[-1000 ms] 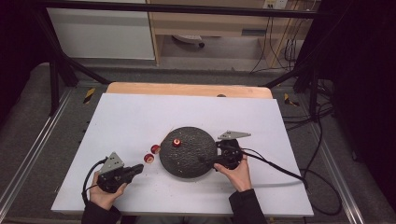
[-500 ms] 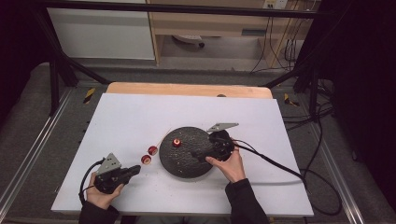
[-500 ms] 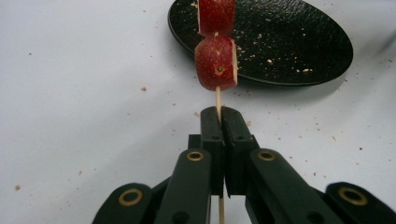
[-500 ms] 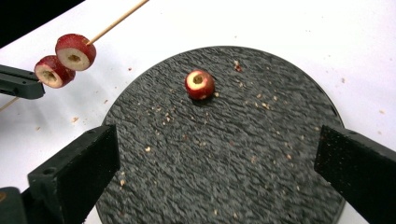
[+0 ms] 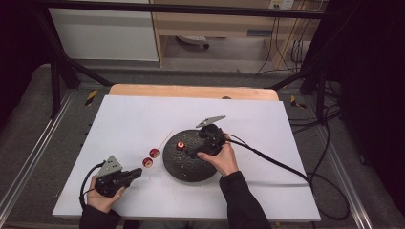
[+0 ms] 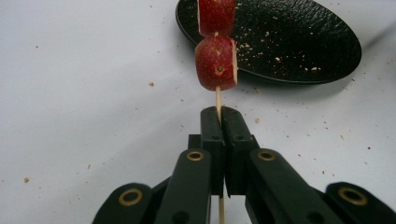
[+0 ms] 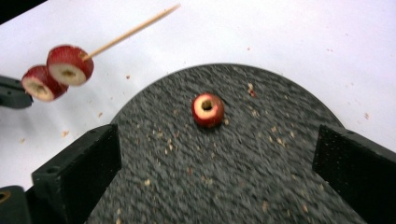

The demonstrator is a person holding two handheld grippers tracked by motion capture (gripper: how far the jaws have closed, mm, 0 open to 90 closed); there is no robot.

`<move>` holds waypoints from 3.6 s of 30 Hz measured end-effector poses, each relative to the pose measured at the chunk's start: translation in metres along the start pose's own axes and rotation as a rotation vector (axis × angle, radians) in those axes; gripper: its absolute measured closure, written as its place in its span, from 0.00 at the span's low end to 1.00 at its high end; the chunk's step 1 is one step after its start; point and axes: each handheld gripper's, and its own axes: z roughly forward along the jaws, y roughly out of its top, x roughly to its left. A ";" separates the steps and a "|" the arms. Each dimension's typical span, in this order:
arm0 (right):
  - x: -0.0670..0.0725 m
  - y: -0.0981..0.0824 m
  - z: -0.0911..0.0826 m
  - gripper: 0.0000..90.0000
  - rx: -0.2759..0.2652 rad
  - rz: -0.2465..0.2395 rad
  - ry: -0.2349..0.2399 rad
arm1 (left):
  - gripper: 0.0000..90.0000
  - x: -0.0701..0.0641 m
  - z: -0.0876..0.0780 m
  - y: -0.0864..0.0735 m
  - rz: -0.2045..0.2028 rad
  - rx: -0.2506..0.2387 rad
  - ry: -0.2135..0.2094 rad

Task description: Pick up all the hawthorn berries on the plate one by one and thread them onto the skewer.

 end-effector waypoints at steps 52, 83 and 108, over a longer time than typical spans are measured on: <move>0.002 0.030 0.080 0.68 0.290 -0.202 0.022 | 0.98 0.002 0.001 0.001 -0.008 -0.003 0.008; 0.001 0.038 0.059 0.70 0.282 -0.105 0.015 | 0.98 0.001 0.001 0.001 -0.004 -0.005 0.007; -0.005 -0.003 0.005 0.70 0.050 0.076 0.079 | 0.98 -0.009 0.005 0.003 0.021 0.000 -0.012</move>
